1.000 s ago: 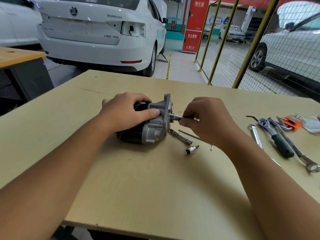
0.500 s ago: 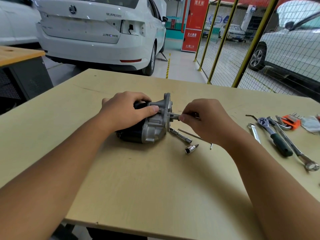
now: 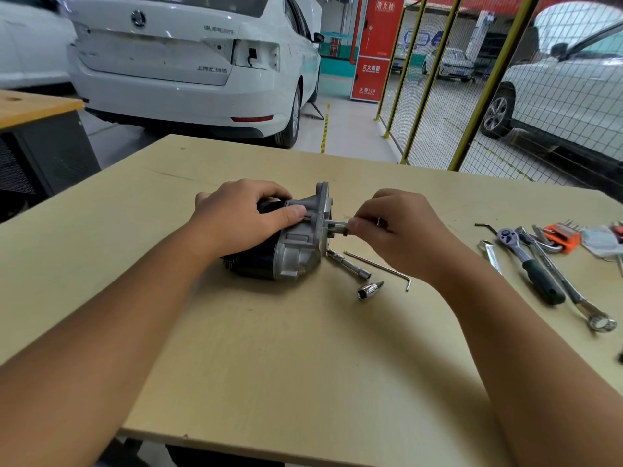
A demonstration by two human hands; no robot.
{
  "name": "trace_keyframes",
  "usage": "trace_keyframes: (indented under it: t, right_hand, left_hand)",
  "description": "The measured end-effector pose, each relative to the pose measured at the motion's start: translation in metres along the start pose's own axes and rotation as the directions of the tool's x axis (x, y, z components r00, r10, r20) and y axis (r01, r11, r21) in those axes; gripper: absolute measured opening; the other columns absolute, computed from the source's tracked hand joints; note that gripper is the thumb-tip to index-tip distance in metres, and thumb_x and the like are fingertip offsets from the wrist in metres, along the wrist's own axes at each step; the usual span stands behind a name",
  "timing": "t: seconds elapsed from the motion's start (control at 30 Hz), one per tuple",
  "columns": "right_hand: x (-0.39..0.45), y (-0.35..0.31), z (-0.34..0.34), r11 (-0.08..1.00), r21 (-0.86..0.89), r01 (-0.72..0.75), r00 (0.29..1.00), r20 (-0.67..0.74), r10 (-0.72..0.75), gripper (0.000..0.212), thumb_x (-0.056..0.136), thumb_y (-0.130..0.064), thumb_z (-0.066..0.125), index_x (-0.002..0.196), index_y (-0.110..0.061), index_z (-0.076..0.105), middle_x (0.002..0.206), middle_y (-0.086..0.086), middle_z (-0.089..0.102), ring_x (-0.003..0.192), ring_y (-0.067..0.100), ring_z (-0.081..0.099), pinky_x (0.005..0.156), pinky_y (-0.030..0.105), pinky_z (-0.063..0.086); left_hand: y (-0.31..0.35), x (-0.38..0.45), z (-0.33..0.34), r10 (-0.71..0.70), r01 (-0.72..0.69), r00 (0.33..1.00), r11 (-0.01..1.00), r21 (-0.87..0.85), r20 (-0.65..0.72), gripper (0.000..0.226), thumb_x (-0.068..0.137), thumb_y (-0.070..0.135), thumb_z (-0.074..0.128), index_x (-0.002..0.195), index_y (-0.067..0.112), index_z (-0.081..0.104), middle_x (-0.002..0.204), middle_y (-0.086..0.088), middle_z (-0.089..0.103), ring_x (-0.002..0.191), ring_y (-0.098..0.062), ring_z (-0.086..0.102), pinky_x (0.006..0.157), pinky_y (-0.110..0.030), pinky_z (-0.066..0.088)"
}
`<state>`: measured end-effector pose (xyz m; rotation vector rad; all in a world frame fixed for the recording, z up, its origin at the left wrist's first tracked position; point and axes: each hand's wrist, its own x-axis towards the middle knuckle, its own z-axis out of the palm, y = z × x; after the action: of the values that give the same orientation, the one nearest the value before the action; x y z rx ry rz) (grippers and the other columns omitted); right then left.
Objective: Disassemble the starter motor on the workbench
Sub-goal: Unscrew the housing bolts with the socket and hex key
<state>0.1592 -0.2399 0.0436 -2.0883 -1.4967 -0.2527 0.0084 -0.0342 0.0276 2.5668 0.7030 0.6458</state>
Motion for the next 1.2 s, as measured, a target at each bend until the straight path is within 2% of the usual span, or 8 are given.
trace_keyframes:
  t: [0.13,0.3,0.37,0.47,0.67,0.8,1.0,1.2]
  right_hand:
    - [0.0,-0.003,0.0,0.995,-0.103,0.001,1.0,-0.02,-0.003,0.014,0.093,-0.03,0.068,0.091,-0.02,0.078,0.082,-0.009,0.06,0.079,0.018,0.057,0.073,0.041,0.049]
    - [-0.001,-0.008,-0.002,0.991,-0.123,-0.045,0.995,-0.094,0.034,0.006,0.084,-0.036,0.078,0.082,-0.03,0.077,0.08,-0.014,0.062,0.081,0.018,0.06,0.081,0.048,0.05]
    - [-0.001,-0.01,-0.002,0.993,-0.102,-0.055,0.994,-0.104,0.044,0.008,0.078,-0.035,0.083,0.08,-0.031,0.076,0.079,-0.015,0.061,0.077,0.015,0.059,0.079,0.046,0.051]
    - [-0.001,-0.008,-0.001,0.999,-0.04,-0.032,0.995,-0.094,0.028,0.01,0.077,-0.028,0.085,0.079,-0.025,0.075,0.076,-0.014,0.06,0.068,0.007,0.056,0.068,0.032,0.05]
    - [0.0,-0.007,0.004,1.0,-0.004,-0.021,1.0,0.002,0.021,0.022,0.095,-0.03,0.065,0.087,-0.013,0.076,0.075,-0.003,0.057,0.071,0.006,0.049,0.06,0.013,0.03]
    - [0.001,-0.009,0.003,0.999,-0.04,0.006,1.0,0.01,-0.006,0.018,0.093,-0.026,0.069,0.087,-0.009,0.075,0.078,-0.001,0.06,0.071,0.012,0.05,0.063,0.022,0.034]
    - [-0.001,-0.012,0.001,0.996,-0.092,-0.014,0.999,-0.033,0.011,0.013,0.085,-0.033,0.077,0.083,-0.021,0.075,0.08,-0.012,0.06,0.076,0.015,0.058,0.073,0.041,0.052]
    - [-0.002,-0.011,0.002,0.999,-0.036,-0.027,0.999,-0.045,0.025,0.016,0.086,-0.037,0.075,0.082,-0.023,0.069,0.075,-0.01,0.063,0.072,0.007,0.055,0.064,0.026,0.045]
  left_hand:
    - [0.0,-0.001,-0.001,-0.003,0.003,1.0,1.0,-0.008,0.007,0.064,0.068,0.09,0.042,0.115,0.052,0.066,0.118,0.022,0.067,0.114,-0.016,0.057,0.093,-0.042,0.029]
    - [0.0,-0.001,-0.002,-0.002,0.002,1.0,1.0,-0.008,0.017,0.066,0.065,0.091,0.046,0.115,0.052,0.065,0.118,0.021,0.067,0.115,-0.016,0.057,0.094,-0.041,0.028]
    - [0.0,-0.001,-0.001,-0.003,0.004,1.0,1.0,-0.011,0.024,0.072,0.06,0.094,0.043,0.115,0.053,0.065,0.119,0.022,0.067,0.115,-0.015,0.056,0.094,-0.041,0.028]
    - [0.0,-0.001,-0.001,0.001,-0.001,1.0,1.0,-0.006,0.015,0.074,0.059,0.096,0.038,0.114,0.054,0.064,0.116,0.023,0.067,0.111,-0.014,0.056,0.093,-0.041,0.027]
    - [0.0,0.0,0.001,-0.002,0.002,1.0,1.0,0.001,-0.008,0.068,0.062,0.096,0.034,0.108,0.055,0.065,0.111,0.024,0.067,0.105,-0.012,0.054,0.09,-0.041,0.027]
    - [0.0,-0.001,0.0,-0.006,0.006,1.0,1.0,-0.001,-0.001,0.072,0.062,0.094,0.039,0.113,0.051,0.066,0.115,0.023,0.067,0.113,-0.014,0.056,0.092,-0.041,0.027]
    - [0.001,-0.002,-0.002,-0.009,0.009,1.0,1.0,-0.012,0.012,0.068,0.066,0.089,0.048,0.118,0.05,0.066,0.119,0.02,0.067,0.118,-0.016,0.057,0.096,-0.042,0.028]
    - [0.001,-0.003,-0.002,0.0,0.0,1.0,1.0,-0.003,0.002,0.066,0.069,0.09,0.043,0.117,0.05,0.066,0.117,0.021,0.068,0.116,-0.017,0.057,0.094,-0.041,0.027]
